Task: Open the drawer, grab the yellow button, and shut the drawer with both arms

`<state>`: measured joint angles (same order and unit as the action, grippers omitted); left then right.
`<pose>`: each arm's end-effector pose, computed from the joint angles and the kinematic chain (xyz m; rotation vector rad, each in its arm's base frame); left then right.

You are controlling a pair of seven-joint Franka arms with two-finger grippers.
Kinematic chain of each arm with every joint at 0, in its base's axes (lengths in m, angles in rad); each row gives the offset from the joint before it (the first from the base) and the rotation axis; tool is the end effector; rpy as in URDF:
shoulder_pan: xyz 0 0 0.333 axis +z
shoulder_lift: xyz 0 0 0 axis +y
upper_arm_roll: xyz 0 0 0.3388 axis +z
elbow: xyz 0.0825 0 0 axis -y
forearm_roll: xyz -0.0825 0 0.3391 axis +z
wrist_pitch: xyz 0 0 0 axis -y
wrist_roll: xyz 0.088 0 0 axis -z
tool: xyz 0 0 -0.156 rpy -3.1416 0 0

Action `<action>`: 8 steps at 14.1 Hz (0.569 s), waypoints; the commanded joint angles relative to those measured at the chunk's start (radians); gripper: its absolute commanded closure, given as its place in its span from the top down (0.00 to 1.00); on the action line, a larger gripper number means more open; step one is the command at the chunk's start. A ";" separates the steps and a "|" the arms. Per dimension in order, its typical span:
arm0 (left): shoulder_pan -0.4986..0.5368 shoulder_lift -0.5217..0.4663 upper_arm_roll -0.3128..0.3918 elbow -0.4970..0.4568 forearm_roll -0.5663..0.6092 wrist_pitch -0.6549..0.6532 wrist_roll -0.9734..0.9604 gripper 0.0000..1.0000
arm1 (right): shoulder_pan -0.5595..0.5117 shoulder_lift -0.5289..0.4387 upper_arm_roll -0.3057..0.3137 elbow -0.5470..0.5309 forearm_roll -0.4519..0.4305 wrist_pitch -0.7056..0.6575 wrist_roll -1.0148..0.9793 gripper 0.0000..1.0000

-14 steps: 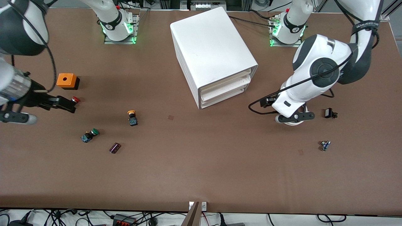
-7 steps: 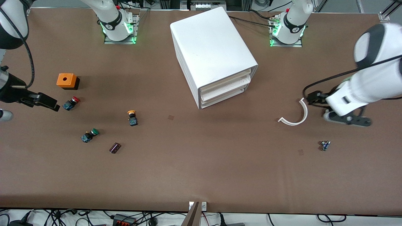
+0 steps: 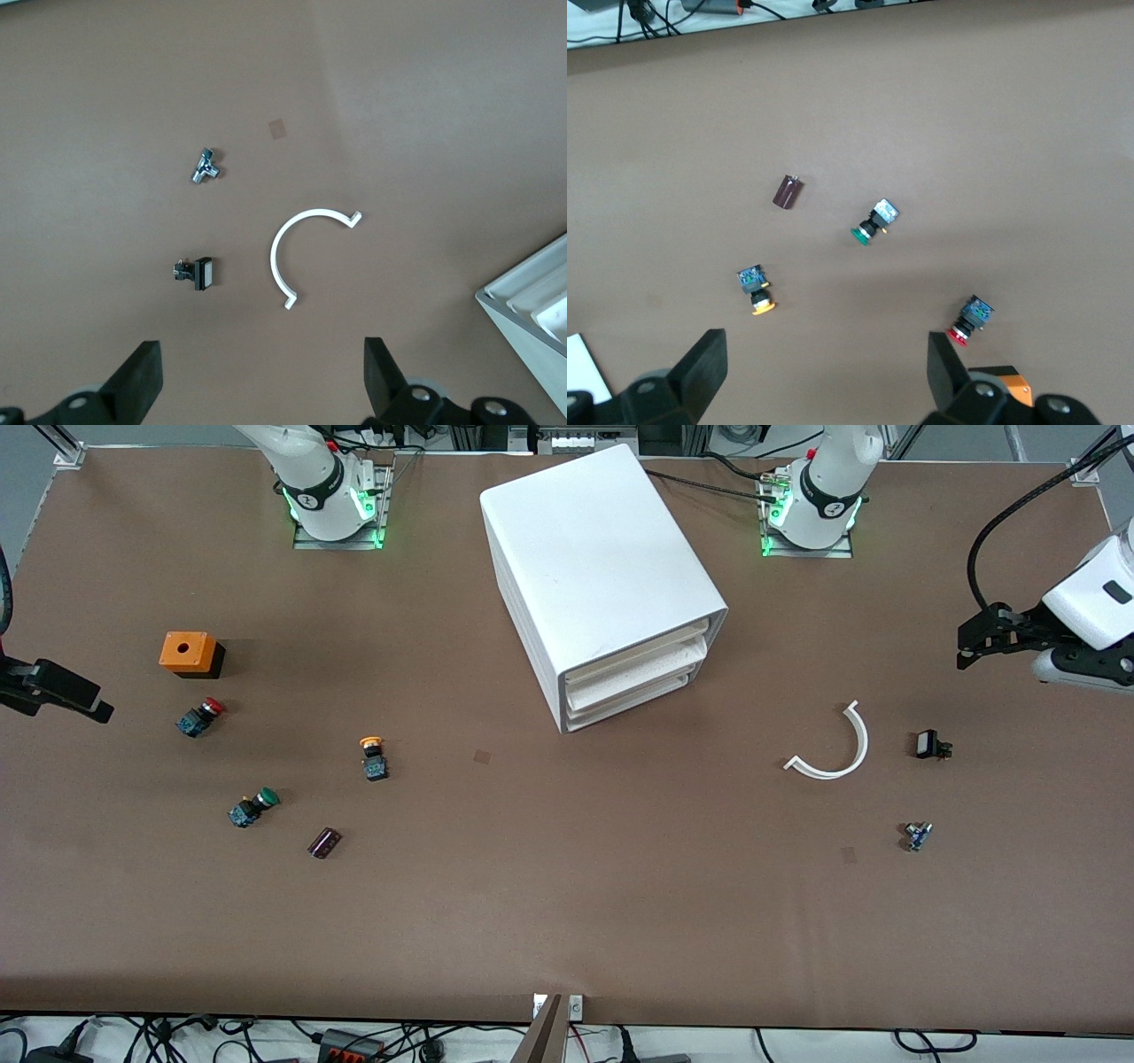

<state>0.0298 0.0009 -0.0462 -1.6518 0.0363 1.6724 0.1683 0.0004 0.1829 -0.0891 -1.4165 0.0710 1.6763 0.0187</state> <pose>0.5186 -0.0032 0.5721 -3.0903 0.2914 -0.0262 0.5827 -0.0366 0.5757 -3.0825 0.1698 -0.1227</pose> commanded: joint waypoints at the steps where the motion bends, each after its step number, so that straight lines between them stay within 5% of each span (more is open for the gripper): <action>1: -0.024 -0.044 0.019 -0.068 -0.015 0.037 0.017 1.00 | -0.020 -0.022 0.029 -0.021 -0.040 -0.055 -0.011 1.00; 8: -0.024 -0.030 0.006 -0.042 -0.015 0.003 0.020 1.00 | -0.013 -0.141 0.034 -0.222 -0.080 0.006 -0.036 1.00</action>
<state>0.0144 -0.0145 -0.0434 -1.6922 0.0359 1.6825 0.1684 0.0004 0.1119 -0.0756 -1.5459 0.0058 1.6495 -0.0037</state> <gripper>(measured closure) 0.000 0.000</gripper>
